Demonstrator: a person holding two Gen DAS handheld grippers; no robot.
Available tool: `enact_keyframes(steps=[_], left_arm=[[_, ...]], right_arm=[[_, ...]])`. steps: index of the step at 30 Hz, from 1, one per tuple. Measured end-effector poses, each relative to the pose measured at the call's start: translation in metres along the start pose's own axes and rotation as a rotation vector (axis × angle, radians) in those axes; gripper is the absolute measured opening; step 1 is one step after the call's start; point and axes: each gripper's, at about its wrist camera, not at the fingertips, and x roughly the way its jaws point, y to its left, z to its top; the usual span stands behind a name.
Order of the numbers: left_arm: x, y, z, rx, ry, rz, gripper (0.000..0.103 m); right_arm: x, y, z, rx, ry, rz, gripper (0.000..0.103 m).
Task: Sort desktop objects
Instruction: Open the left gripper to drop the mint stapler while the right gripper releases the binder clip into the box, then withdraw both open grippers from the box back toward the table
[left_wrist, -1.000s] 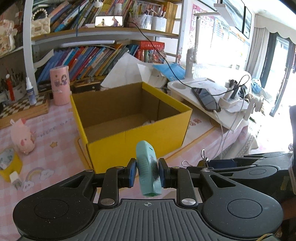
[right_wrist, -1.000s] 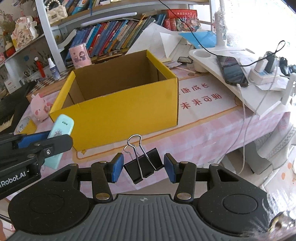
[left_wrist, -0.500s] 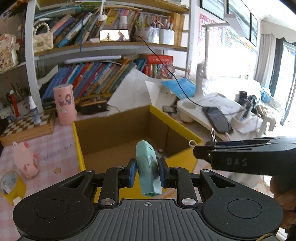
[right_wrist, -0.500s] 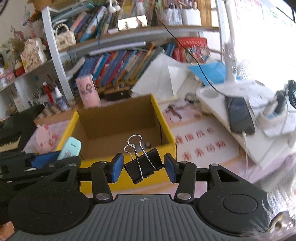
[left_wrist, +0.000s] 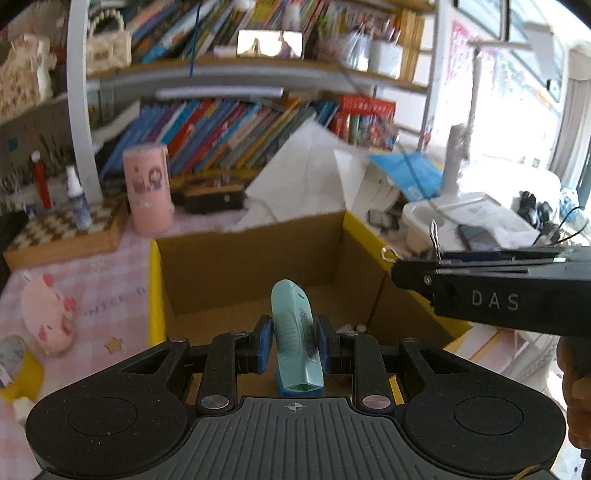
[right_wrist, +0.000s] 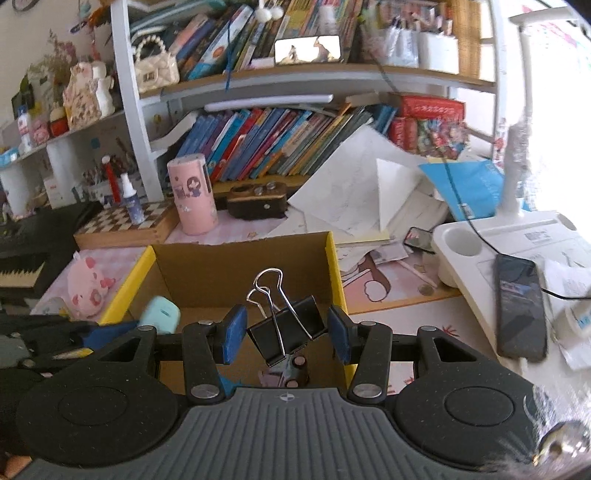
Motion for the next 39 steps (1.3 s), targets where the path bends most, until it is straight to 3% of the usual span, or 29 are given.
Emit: enact_keyframes(steps=[13,26,37,39], left_arm=[[0.054,0.008,-0.005,-0.050,0.185,0.079,0.024],[0.069,0.008,-0.007,-0.064,0.264,0.069,0.025],[0.064,0.002,-0.007,-0.047,0.245,0.079,0.029],[0.061,0.001,-0.006,-0.038,0.234,0.085,0.033]], right_arm=[[0.078,0.013,0.022,-0.203,0.145,0.064,0.045],[0.141,0.040,0.019,-0.372,0.368,0.152,0.045],[0.143,0.037,0.017,-0.354,0.377,0.167,0.046],[0.139,0.034,0.018,-0.334,0.356,0.174,0.053]])
